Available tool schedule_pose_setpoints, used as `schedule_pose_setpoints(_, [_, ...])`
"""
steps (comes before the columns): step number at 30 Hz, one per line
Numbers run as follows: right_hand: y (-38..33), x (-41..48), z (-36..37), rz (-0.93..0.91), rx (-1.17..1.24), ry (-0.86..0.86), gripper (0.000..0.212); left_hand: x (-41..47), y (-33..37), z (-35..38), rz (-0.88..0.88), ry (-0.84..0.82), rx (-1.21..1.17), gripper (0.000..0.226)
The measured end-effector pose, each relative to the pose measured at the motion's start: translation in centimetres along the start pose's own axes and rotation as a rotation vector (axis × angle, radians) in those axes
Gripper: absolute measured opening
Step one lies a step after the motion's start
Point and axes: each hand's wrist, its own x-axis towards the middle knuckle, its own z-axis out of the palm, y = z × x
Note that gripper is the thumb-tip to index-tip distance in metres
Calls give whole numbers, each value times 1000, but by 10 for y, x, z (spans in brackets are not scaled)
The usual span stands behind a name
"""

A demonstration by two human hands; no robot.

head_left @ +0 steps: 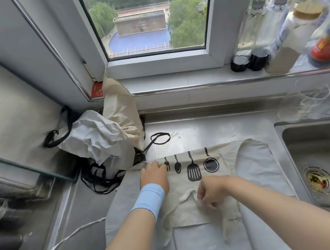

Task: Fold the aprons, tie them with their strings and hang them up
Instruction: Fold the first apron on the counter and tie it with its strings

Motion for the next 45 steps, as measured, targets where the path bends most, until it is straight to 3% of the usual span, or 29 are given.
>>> schedule_pose_setpoints(1, [0,-6,-5,15,69,-41,13,4,5,-3,25,23,-19,38])
schedule_pose_setpoints(2, [1,-10,-13,31,126,44,16,9,12,-7,60,40,-44,37])
schedule_pose_setpoints(6, [31,-11,-52,314,164,829,22,29,50,-19,186,68,-150,37])
schedule_pose_setpoints(8, [55,-12,-66,475,353,949,25,42,68,-17,238,35,-167,40])
schedule_pose_setpoints(12, [84,0,-70,463,550,895,56,61,88,-12,282,-72,-173,47])
schedule_pose_setpoints(16, [98,21,-81,304,636,952,22,69,88,-2,285,-122,-156,58])
schedule_pose_setpoints(19, [111,27,-99,366,556,1068,23,77,81,7,282,-121,-212,70])
schedule_pose_setpoints(24, [84,33,-104,554,207,998,44,82,70,-2,256,-61,-389,69])
schedule_pose_setpoints(25, [71,35,-100,503,100,1036,46,82,63,-7,232,-28,-396,67])
schedule_pose_setpoints(27, [52,45,-89,225,-73,1067,45,81,45,-17,168,14,-355,60])
schedule_pose_setpoints(30, [22,63,-71,-158,-196,969,43,77,1,-22,155,112,-212,49])
schedule_pose_setpoints(33, [-9,73,-53,-341,-236,873,37,59,-37,-16,236,135,-100,44])
schedule_pose_setpoints(39, [-35,90,-25,-383,-220,748,32,46,-51,-1,355,94,79,46])
schedule_pose_setpoints(42, [-34,91,-25,-321,-250,699,49,49,-51,5,276,177,6,51])
schedule_pose_setpoints(45, [-32,88,-27,-263,-275,663,58,40,-48,-5,228,114,-154,48])
